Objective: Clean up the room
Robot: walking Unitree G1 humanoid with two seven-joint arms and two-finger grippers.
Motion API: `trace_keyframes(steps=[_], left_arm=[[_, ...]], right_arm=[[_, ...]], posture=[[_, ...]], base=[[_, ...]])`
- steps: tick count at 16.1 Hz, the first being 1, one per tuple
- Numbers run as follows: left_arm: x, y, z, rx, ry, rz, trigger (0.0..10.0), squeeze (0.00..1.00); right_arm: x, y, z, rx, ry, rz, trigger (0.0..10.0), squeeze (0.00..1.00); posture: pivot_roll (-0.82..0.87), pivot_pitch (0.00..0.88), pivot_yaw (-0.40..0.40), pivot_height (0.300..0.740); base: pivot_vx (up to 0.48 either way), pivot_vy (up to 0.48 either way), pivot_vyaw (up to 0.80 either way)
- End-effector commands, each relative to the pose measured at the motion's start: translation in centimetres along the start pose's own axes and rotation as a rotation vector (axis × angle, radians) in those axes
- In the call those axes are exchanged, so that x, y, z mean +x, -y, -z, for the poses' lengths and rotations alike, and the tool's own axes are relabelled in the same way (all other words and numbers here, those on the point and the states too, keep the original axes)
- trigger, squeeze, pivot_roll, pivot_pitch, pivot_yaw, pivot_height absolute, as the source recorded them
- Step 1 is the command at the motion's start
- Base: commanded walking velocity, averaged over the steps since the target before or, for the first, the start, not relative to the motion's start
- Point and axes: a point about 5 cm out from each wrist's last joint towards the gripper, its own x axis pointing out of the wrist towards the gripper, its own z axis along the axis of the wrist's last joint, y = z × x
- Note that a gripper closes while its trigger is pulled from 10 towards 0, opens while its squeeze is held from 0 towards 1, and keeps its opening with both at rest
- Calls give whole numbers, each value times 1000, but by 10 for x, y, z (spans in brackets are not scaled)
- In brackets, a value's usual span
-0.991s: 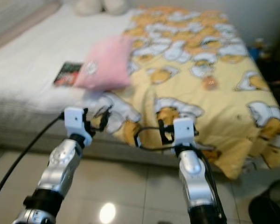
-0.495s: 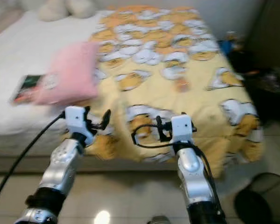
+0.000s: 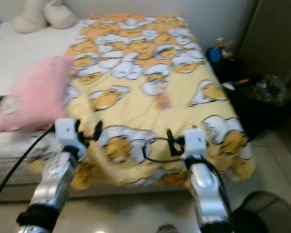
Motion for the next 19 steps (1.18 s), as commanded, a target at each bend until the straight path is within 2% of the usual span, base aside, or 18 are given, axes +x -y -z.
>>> trace_keyframes(steps=[1, 2, 3, 4, 5, 7, 9, 11, 14, 17, 19], left_arm=[[-24, 4, 21, 97, -86, 165, 10000, 0], [-29, 7, 20, 91, -62, 184, 10000, 0], [-28, 8, 16, 68, -45, 173, 10000, 0], [-19, 11, 7, 72, -7, 146, 10000, 0], [-7, 18, -3, 37, 32, 119, 10000, 0], [-6, 24, -5, 38, 43, 135, 10000, 0], [-5, 23, -4, 68, 31, 130, 10000, 0], [2, 21, -14, 53, 67, 109, 10000, 0], [10, 15, -34, 54, 135, 47, 10000, 0], [10, 15, -40, 75, 156, 13, 10000, 0], [9, 16, -36, 55, 142, -5, 10000, 0]], right_arm=[[-18, 2, 9, 4, -35, -87, 10000, 0], [-23, 3, 14, -8, -54, -95, 10000, 0], [-23, 3, 14, -15, -55, -93, 10000, 0], [-20, 4, 13, -16, -51, -73, 10000, 0], [-11, 0, 8, 3, -26, -52, 10000, 0], [-3, -5, 0, -1, 5, -57, 10000, 0], [0, -2, -5, 3, 18, -42, 10000, 0], [5, 1, -10, 3, 33, -15, 10000, 0], [14, 2, -22, 13, 77, 3, 10000, 0], [23, -3, -35, 45, 116, -28, 10000, 0], [29, -9, -42, 50, 120, -68, 10000, 0]], posture=[[-199, 0, 71, 740], [-193, 0, 69, 740], [-190, 0, 65, 740], [-190, 0, 63, 740], [-192, 0, 59, 740], [-195, 0, 58, 740], [-200, 0, 65, 740], [-202, 0, 72, 740], [-204, 0, 79, 740], [-203, 0, 83, 740], [-198, 0, 82, 740]], base=[[0, 0, 0], [0, 0, 0], [0, 0, 0], [0, -296, 0], [0, -454, 0], [0, -442, 0], [0, -208, 0], [0, 0, 0], [480, 0, 0], [480, 0, 0], [480, 0, 0]])
